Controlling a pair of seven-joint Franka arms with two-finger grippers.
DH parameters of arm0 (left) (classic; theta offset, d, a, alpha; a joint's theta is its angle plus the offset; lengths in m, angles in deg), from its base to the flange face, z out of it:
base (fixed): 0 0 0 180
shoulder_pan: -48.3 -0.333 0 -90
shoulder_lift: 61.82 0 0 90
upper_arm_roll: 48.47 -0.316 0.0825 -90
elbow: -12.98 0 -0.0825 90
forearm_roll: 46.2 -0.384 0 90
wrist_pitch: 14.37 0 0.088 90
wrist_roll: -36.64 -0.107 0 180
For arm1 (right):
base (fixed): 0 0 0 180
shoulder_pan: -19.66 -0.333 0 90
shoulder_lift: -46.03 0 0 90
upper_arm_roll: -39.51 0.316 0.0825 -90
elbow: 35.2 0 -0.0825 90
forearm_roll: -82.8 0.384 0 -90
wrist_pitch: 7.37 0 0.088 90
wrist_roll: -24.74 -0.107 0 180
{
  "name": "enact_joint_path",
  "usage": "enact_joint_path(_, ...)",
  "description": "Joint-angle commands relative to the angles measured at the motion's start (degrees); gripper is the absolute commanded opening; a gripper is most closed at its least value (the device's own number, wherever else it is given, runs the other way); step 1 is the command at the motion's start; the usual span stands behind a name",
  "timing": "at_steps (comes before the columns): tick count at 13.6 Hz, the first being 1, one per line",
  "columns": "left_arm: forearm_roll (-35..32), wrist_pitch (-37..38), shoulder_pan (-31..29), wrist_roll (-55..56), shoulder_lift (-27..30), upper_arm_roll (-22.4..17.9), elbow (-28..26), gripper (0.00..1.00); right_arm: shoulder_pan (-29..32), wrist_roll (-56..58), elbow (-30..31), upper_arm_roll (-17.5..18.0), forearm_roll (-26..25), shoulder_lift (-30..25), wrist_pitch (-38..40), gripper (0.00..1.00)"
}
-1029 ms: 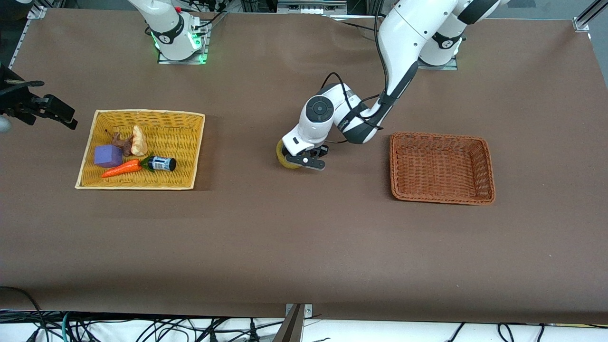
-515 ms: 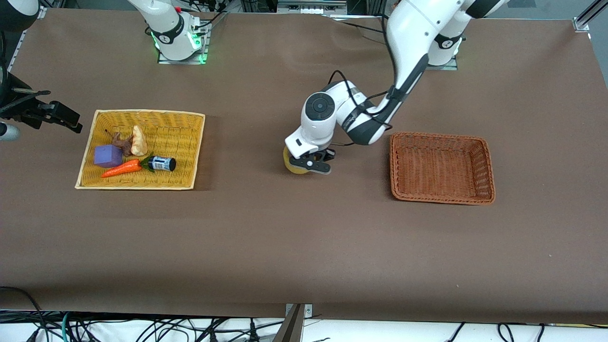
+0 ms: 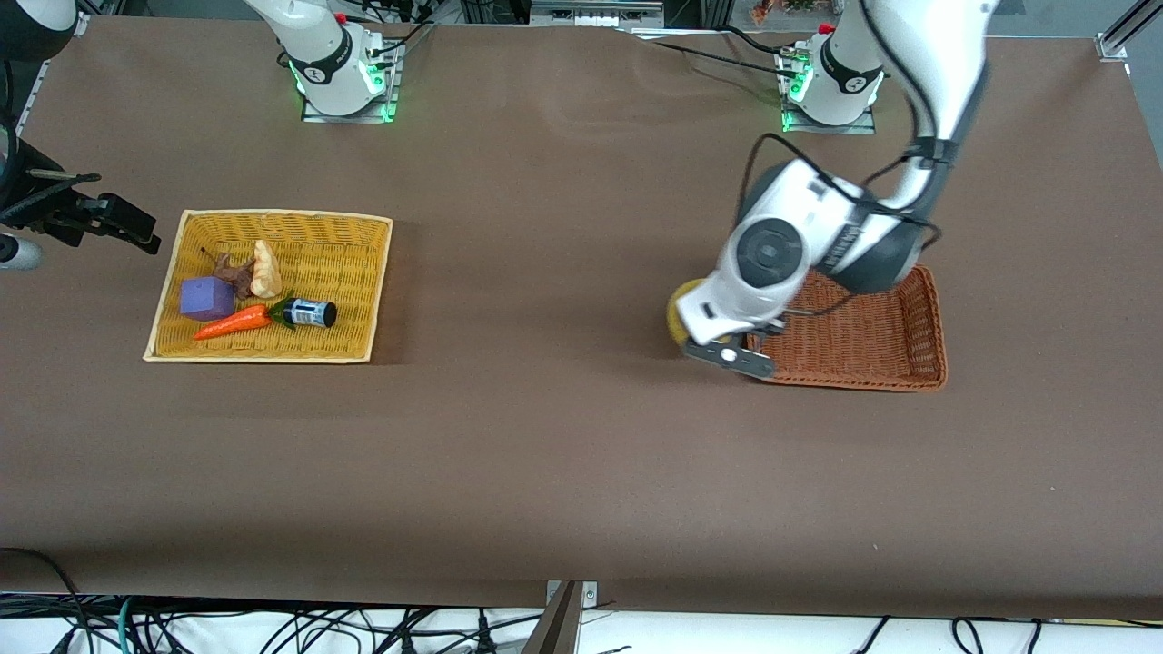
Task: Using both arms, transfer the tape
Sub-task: 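Carry the tape with the left gripper over the brown basket, then lower the tape into the basket and open the left gripper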
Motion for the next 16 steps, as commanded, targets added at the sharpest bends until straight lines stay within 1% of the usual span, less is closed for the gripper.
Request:
enact_joint_path(1,-0.57,3.49,-7.14,-11.75,1.83,0.84,-2.76,0.0,-0.43,0.43,-2.12,-0.23,0.99,1.02,1.6,1.0)
enact_joint_path(2,-0.66,3.24,-10.04,-16.85,1.83,0.93,-4.42,0.0,-0.43,0.52,-2.12,-0.23,0.99,1.02,1.6,1.0)
enact_joint_path(3,-0.66,2.98,-12.24,-19.25,1.75,0.85,-5.65,0.0,-0.43,0.52,-2.12,-0.32,0.99,1.02,1.6,1.0)
enact_joint_path(5,-1.44,1.23,-13.32,-20.15,1.75,0.84,-8.81,0.0,-0.43,0.52,-2.12,-0.32,0.99,1.02,1.51,1.0)
enact_joint_path(8,-1.88,-6.06,-15.86,-20.41,1.83,0.84,-15.14,0.0,-0.43,0.52,-2.21,-0.23,0.99,1.02,1.51,1.0)
enact_joint_path(9,-3.72,-8.95,-15.96,-20.67,1.75,0.84,-16.63,0.0,-0.43,0.52,-2.12,-0.23,0.99,1.02,1.6,1.0)
enact_joint_path(10,-5.65,-10.89,-16.48,-20.68,1.49,0.84,-17.52,0.22,-0.43,0.52,-2.12,-0.23,0.99,1.02,1.6,1.0)
enact_joint_path(11,-5.84,-10.91,-16.48,-20.68,1.31,0.84,-17.53,0.78,-0.43,0.52,-2.12,-0.23,0.99,1.02,1.6,1.0)
enact_joint_path(12,-5.84,-10.48,-16.57,-20.76,1.57,0.93,-17.09,1.0,-0.43,0.52,-2.12,-0.23,0.99,1.02,1.6,1.0)
enact_joint_path(13,-5.67,-9.17,-16.49,-20.76,2.27,1.19,-16.48,1.0,-0.43,0.52,-2.12,-0.23,0.99,1.02,1.6,1.0)
enact_joint_path(14,-4.88,-6.89,-16.57,-20.59,3.4,1.98,-14.73,1.0,-0.43,0.52,-2.12,-0.23,0.99,1.02,1.51,1.0)
enact_joint_path(16,-2.7,-3.63,-16.57,-20.06,7.44,4.53,-12.44,1.0,-0.43,0.52,-2.12,-0.23,0.99,1.02,1.6,1.0)
